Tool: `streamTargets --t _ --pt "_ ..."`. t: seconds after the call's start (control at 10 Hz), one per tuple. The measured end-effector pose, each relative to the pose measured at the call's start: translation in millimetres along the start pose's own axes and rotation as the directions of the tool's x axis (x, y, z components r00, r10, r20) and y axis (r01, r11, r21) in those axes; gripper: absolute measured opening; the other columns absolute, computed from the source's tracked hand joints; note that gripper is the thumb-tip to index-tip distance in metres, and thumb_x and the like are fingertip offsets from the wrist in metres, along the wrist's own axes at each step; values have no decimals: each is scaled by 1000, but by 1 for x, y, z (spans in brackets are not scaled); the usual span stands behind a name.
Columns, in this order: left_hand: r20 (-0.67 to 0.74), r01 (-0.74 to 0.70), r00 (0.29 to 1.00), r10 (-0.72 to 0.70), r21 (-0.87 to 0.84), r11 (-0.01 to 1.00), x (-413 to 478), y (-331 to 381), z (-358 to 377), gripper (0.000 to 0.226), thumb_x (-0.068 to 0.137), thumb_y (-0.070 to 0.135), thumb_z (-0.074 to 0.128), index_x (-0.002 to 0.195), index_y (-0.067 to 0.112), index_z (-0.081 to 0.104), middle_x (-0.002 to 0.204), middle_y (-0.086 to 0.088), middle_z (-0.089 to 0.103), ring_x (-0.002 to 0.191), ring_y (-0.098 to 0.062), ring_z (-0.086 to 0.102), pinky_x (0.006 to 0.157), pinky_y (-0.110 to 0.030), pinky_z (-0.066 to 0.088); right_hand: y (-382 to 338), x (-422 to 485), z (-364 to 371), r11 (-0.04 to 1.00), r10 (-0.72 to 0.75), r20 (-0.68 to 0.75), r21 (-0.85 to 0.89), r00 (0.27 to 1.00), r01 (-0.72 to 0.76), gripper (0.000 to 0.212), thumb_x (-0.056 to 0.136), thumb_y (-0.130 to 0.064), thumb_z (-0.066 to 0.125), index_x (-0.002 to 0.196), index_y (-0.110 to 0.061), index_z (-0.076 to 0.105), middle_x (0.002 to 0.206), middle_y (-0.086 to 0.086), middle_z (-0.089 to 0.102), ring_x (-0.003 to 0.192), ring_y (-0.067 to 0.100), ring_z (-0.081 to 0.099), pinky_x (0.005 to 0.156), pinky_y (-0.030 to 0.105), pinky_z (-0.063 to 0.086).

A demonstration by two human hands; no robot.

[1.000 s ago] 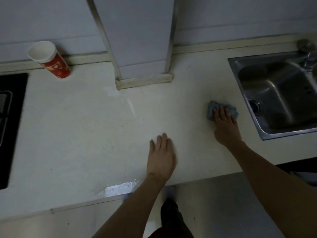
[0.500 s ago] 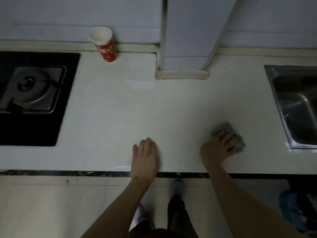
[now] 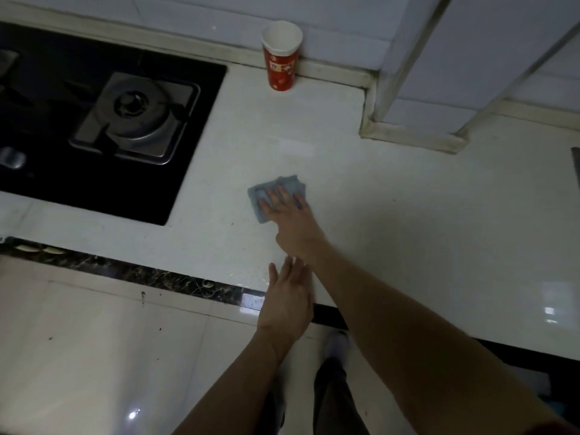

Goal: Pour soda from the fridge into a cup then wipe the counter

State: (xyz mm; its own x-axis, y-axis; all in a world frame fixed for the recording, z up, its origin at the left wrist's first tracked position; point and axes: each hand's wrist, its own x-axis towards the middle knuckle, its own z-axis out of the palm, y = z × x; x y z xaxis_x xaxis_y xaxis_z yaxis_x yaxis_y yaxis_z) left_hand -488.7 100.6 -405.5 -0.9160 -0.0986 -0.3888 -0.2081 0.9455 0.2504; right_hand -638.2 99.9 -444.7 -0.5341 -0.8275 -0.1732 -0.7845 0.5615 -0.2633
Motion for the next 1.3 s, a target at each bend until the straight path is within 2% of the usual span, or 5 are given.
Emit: streamTargets --t 0.2,0.5,0.9,1.1,1.3 --pt "-1 21 1000 -21 -21 1000 2 2 4 59 98 18 36 154 9 20 164 -11 11 151 -30 7 122 -51 4 60 24 -17 990 85 -127 124 988 -69 66 92 3 41 152 -18 24 162 9 16 148 20 14 116 18 -1" --pt "23 132 991 -135 98 986 14 27 -7 46 97 19 35 142 8 40 158 -12 27 141 -31 28 116 -51 23 220 -62 -56 827 562 -99 56 821 -559 73 91 -2 43 154 -22 13 163 5 5 150 24 2 120 45 9" --pt "14 -50 999 49 95 994 -7 56 11 55 93 22 50 144 10 36 160 -14 20 145 -31 22 117 -52 20 97 -165 2 886 460 -124 -2 879 -464 74 71 -12 27 142 -10 46 149 15 42 138 35 39 108 57 35" --pt "51 -156 987 150 157 975 -20 45 17 64 95 21 47 151 6 21 161 -17 10 148 -33 12 120 -54 12 55 -251 24 880 455 -157 -69 877 -469 87 70 -5 59 150 -13 28 157 11 29 145 32 25 115 54 25" --pt "115 -158 981 156 12 987 -25 49 -13 37 91 19 48 125 4 50 132 -15 46 123 -31 42 100 -44 43 58 -254 -3 882 467 132 -9 874 -470 83 85 -16 60 154 -8 14 161 15 9 148 35 11 118 53 16"
